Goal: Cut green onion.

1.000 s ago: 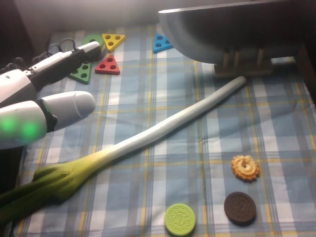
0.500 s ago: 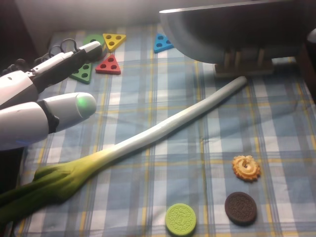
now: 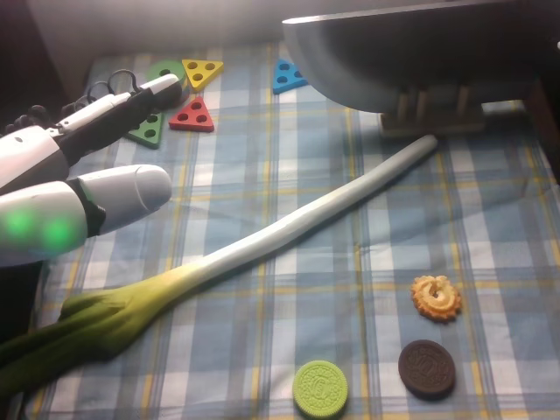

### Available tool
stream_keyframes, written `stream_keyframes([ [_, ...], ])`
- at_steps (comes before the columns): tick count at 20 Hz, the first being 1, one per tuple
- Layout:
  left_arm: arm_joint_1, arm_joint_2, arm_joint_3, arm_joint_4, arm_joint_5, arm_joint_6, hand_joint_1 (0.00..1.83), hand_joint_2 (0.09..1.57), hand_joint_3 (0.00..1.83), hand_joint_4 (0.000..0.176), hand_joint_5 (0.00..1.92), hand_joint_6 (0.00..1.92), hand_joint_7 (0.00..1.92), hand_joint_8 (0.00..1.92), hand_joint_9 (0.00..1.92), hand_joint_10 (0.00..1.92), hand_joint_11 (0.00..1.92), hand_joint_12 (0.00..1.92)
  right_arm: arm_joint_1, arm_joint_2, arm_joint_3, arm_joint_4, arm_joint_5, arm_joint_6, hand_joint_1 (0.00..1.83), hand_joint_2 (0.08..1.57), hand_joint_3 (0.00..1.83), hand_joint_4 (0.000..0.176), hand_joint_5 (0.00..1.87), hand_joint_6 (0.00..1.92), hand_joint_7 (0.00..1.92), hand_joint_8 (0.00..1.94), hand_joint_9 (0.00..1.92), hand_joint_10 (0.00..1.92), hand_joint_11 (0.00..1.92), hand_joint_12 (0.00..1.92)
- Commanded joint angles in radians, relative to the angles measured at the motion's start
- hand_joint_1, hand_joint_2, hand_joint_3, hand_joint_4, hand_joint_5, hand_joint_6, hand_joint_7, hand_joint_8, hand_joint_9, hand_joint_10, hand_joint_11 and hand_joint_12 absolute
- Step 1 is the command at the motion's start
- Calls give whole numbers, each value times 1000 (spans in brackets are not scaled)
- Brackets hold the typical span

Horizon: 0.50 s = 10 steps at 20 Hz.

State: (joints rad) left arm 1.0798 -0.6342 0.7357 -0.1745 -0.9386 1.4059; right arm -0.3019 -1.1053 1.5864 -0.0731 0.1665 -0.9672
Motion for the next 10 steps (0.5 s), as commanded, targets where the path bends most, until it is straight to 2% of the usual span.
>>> stream_keyframes([
  [1, -10, -8, 8, -4, -116, -7, 0, 1237, 0, 176, 16, 6, 0, 0, 0, 0, 0, 0, 7, 5, 7, 1, 102, -4, 1224, 1120, 0, 0, 923, 981, 1055, 961, 1298, 93, 944, 906],
  [2, -11, -8, 8, -4, -115, -7, 0, 1237, 0, 176, 10, 3, 0, 0, 0, 0, 0, 0, 6, 3, 6, 1, 102, -4, 1217, 1120, 4, 0, 908, 1041, 1056, 923, 1308, 63, 1010, 781],
  [3, -11, -9, 8, -6, -115, -7, 0, 1242, 2, 176, 20, 7, 3, 1, 0, 0, 0, 0, 4, 2, 6, 1, 102, -4, 1213, 1126, 0, 3, 910, 1037, 1039, 952, 1305, 43, 986, 781],
  [4, -11, -10, 9, -7, -114, -7, 0, 1237, 0, 176, 13, 4, 8, 3, 0, 0, 0, 0, 2, 0, 5, 1, 102, -4, 1128, 1149, 0, 0, 913, 1068, 1091, 471, 1322, 35, 980, 788],
  [5, -11, -11, 10, -8, -113, -7, 0, 1241, 1, 176, 32, 11, 13, 5, 0, 0, 0, 0, -2, -3, 4, 1, 103, -4, 1108, 1159, 2, 0, 900, 1096, 1188, 226, 1343, 34, 966, 857],
  [7, -11, -12, 10, -10, -113, -7, 0, 1241, 1, 176, 26, 7, 0, 0, 0, 0, 0, 0, -8, -5, 0, 1, 109, -4, 1063, 1180, 0, 0, 872, 1149, 1321, 79, 1428, 55, 1050, 970],
  [8, -11, -12, 11, -12, -112, -7, 0, 1236, 0, 176, 29, 7, 9, 4, 0, 0, 0, 0, -11, -4, -2, 2, 114, -2, 799, 1217, 1, 0, 922, 818, 1395, 100, 1496, 114, 1040, 1190],
  [9, -11, -12, 11, -13, -112, -7, 0, 1235, 0, 176, 26, 5, 6, 2, 0, 0, 0, 0, -14, -3, -4, 2, 119, 0, 764, 1227, 1, 0, 935, 917, 1218, 869, 1259, 1067, 1043, 1617],
  [10, -11, -13, 10, -14, -112, -7, 0, 1236, 0, 176, 25, 4, 0, 0, 0, 0, 0, 0, -20, 0, -6, 3, 129, 7, 755, 1221, 1, 0, 879, 1308, 1033, 1654, 1119, 1750, 1115, 1860],
])
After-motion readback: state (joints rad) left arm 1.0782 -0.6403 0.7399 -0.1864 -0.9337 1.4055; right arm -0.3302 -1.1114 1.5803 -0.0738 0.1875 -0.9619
